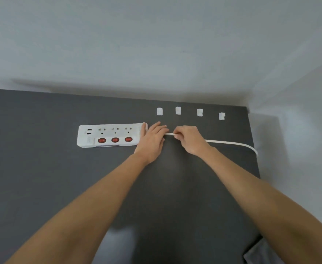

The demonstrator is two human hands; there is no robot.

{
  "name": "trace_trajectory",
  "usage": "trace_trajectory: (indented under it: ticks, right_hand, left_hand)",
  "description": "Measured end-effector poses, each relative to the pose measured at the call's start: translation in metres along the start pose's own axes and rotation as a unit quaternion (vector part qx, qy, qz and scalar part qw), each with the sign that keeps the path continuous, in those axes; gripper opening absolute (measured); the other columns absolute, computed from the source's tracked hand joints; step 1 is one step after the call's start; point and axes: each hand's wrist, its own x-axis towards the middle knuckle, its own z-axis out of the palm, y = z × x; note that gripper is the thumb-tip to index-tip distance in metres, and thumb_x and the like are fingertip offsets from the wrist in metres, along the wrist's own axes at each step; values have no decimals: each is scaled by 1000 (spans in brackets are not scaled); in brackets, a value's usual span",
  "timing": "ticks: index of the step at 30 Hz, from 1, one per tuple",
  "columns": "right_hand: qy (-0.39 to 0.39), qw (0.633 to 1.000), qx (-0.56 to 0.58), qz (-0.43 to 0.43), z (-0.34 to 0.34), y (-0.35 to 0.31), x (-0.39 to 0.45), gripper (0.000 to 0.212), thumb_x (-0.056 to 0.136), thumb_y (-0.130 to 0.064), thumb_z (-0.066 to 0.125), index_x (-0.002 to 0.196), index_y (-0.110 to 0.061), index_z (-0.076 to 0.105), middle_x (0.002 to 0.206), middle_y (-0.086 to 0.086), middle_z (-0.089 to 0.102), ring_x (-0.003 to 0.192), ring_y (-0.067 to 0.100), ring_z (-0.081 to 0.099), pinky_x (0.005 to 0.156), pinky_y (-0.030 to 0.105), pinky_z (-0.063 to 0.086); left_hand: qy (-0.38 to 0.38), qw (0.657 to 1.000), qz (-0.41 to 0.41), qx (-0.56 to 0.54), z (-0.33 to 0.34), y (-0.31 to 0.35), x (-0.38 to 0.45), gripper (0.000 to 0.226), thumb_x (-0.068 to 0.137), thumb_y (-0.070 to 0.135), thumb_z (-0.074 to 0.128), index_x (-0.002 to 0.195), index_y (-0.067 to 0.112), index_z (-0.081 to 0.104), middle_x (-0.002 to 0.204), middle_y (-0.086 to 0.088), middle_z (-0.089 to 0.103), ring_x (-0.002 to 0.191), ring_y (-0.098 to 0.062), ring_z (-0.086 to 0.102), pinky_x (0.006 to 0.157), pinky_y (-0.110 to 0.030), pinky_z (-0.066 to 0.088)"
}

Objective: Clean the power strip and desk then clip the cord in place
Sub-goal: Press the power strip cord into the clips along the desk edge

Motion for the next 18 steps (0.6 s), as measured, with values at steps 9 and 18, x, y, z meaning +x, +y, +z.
trace_trajectory:
  ticks: [9,18]
  right_hand:
    - [118,986,104,51,4,-20,66,12,86,-10,64,96,-7,70,89,8,72,80,20,64,79,22,43]
    - [0,998,20,-61,-14,-22,110,13,81,-13,66,84,-4,75,69,13,65,68,27,58,65,29,41]
  left_hand:
    - [94,994,-53,34,-12,-59,36,21,94,30,52,89,15,66,83,-3,68,89,-26,61,114,-41,16]
    - [161,984,-62,33,-5,-71,67,29,87,38,59,77,13,70,70,-4,68,68,-25,63,108,-35,23]
